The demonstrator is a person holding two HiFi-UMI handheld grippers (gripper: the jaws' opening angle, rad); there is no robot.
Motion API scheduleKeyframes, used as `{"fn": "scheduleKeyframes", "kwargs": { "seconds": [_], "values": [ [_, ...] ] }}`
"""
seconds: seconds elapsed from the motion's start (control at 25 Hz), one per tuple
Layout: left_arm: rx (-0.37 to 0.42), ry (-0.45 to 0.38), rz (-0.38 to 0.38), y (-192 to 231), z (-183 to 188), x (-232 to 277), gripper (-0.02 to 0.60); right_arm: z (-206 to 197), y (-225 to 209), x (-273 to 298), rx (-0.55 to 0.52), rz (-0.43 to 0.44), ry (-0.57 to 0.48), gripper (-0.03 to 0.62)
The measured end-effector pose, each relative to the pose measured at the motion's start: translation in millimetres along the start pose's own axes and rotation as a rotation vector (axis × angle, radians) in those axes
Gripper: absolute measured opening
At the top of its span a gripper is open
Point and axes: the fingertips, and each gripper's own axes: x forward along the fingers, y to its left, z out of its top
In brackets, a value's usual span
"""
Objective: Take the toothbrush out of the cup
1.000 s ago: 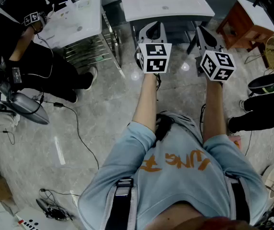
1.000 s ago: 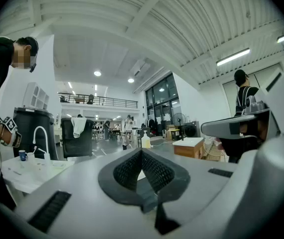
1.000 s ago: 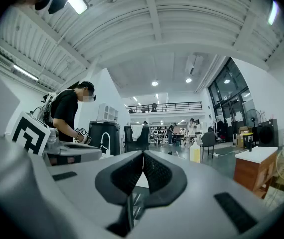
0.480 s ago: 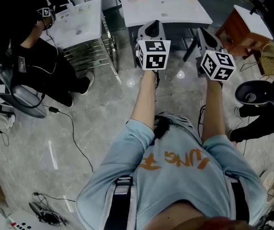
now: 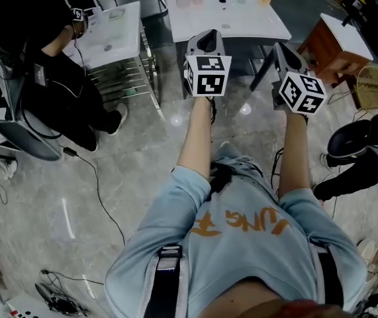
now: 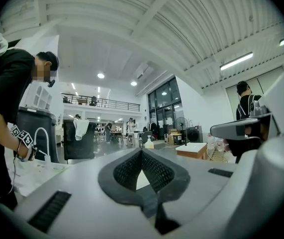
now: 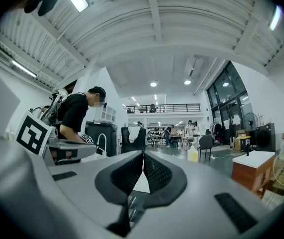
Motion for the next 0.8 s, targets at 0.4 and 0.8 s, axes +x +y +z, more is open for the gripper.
{"fn": "scheduleKeyframes", "kwargs": {
  "seconds": [0.4,0.8],
  "values": [
    [0.000,0.004,0.008,11.2,2.6,32.3,0.008,3.6,-14.4,43.2,-0.001,0.035,0.002,0.028],
    [-0.028,0.031,0.012,38.2,-26.0,115.1,0.008,-28.5,-45.8,133.7,-0.009,0.053,0.056,0.029]
  ]
}}
